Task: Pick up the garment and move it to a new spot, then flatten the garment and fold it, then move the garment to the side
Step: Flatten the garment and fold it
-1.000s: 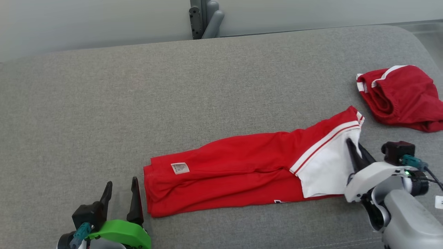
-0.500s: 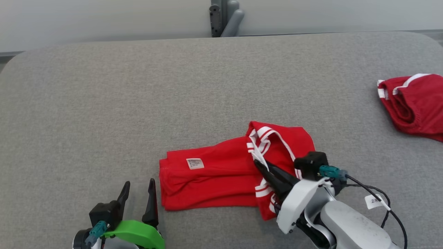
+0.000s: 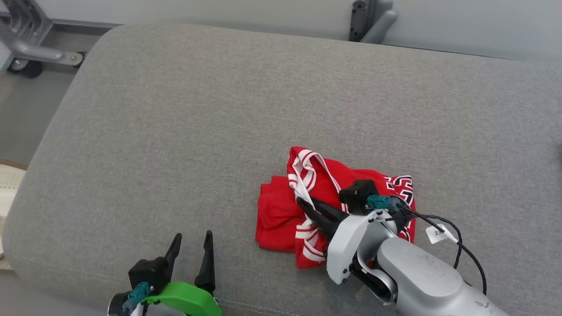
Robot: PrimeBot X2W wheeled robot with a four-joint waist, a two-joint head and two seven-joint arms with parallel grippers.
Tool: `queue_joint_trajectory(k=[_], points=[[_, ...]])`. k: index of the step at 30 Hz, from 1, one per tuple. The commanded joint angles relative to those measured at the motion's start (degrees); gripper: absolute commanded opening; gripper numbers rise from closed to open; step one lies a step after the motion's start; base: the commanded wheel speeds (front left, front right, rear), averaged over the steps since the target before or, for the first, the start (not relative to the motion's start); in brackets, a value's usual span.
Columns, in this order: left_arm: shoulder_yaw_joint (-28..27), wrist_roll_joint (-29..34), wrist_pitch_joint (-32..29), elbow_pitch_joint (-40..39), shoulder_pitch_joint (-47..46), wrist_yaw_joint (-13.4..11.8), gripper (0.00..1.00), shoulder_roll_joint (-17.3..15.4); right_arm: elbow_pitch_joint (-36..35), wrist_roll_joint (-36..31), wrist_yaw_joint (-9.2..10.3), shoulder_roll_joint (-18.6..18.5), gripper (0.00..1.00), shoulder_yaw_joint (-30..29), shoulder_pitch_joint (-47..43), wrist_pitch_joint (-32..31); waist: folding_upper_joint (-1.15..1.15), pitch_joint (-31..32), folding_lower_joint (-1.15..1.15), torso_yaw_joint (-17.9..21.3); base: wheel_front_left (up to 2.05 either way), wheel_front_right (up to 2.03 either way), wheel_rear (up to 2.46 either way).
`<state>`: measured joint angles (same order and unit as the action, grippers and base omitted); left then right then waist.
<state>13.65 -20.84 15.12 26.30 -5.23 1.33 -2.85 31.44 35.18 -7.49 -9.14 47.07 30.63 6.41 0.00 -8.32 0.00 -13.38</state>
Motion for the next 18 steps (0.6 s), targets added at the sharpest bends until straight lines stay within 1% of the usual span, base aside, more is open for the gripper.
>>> queue_joint_trajectory(k=[1, 6, 7, 8, 12, 15, 16, 18], points=[[0.5, -0.4, 0.0, -0.2, 0.1, -0.3, 1.00, -0.2, 1.3, 0.3, 0.02, 0.4, 0.00, 0.5, 1.2, 0.5, 0.00, -1.0, 0.00, -4.6, 0.00, 0.00, 0.00], [1.6, -1.1, 0.0, -0.3, -0.3, -0.6, 1.00, -0.2, 6.5, 0.5, 0.02, 1.7, 0.00, 1.3, 3.8, 1.6, 0.00, -1.4, 0.00, -6.3, 0.00, 0.00, 0.00], [1.7, -1.1, 0.0, -0.3, -0.3, -0.7, 1.00, -0.2, 7.4, 0.7, 0.02, 2.0, 0.30, 1.3, 4.3, 2.2, 0.00, -1.5, 0.00, -6.4, 0.00, 0.00, 0.00], [1.7, -1.2, 0.0, -0.3, -0.4, -0.8, 1.00, -0.2, 8.2, 1.0, 0.02, 2.4, 1.00, 1.2, 4.7, 2.7, 0.00, -1.5, 0.00, -6.4, 0.00, 0.00, 0.00], [0.7, -1.0, 0.0, -0.2, -0.2, -1.1, 1.00, -0.2, 9.9, 2.2, 0.02, 3.1, 1.00, 0.8, 5.6, 5.3, 0.00, -1.3, 0.00, -5.4, 0.00, 0.00, 0.00], [-0.4, -0.5, 0.0, -0.3, -0.1, -1.2, 1.00, -0.2, 7.6, 3.8, 0.02, 3.0, 1.00, -0.5, 5.4, 7.7, 0.00, -1.0, 0.00, -3.9, 0.00, 0.00, 0.00], [-0.8, -0.3, 0.0, -0.4, 0.0, -1.2, 1.00, -0.2, 6.2, 4.4, 0.02, 2.5, 1.00, -1.4, 4.9, 8.2, 0.00, -0.8, 0.00, -3.3, 0.00, 0.00, 0.00], [-1.6, 0.2, 0.0, -0.7, 0.2, -1.1, 1.00, -0.2, 4.1, 4.9, 0.05, 0.4, 1.00, -4.7, 3.4, 8.7, 0.00, -0.4, 0.00, -2.1, 0.00, 0.00, 0.00]])
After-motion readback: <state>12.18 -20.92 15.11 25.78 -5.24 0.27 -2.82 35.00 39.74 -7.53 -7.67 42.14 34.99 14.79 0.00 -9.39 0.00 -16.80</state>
